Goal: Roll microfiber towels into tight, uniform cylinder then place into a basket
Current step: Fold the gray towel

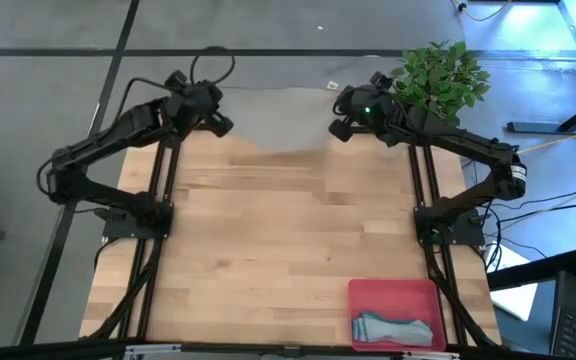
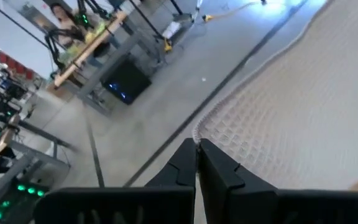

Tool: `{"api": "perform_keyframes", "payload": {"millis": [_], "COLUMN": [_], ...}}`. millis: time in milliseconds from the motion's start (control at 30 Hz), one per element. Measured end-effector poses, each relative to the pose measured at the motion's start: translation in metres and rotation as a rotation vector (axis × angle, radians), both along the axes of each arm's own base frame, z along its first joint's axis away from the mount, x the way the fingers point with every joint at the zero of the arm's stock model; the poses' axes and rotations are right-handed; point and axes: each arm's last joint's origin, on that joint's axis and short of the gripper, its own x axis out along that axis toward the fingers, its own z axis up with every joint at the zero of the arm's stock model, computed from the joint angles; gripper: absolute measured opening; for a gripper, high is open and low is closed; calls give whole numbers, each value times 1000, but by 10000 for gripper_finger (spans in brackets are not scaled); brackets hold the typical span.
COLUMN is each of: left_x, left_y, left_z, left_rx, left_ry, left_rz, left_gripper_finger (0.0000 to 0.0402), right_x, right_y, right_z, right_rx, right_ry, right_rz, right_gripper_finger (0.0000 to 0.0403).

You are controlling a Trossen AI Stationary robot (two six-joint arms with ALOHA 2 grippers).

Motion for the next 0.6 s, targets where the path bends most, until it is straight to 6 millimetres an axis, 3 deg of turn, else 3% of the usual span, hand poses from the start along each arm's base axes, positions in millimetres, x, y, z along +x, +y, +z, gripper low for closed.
{"api": "perform_keyframes", "payload": {"millis": [233, 433, 600], "left_x": [1, 1, 7], "left_y": [2, -10, -23], "left_z": [-26, -54, -87], "left_rx": [-143, -276, -398], "left_ry": [76, 134, 181], "left_rz": [-77, -99, -154], "left_gripper_finger": [0, 0, 0], "right_x": [-4, -4, 0], "right_y": [11, 32, 48], "right_z": [-13, -28, -53], "right_rx": [138, 348, 497], "right_ry": [62, 81, 111], "right_rz": [34, 122, 201], "right_gripper_finger": [5, 5, 5]}}
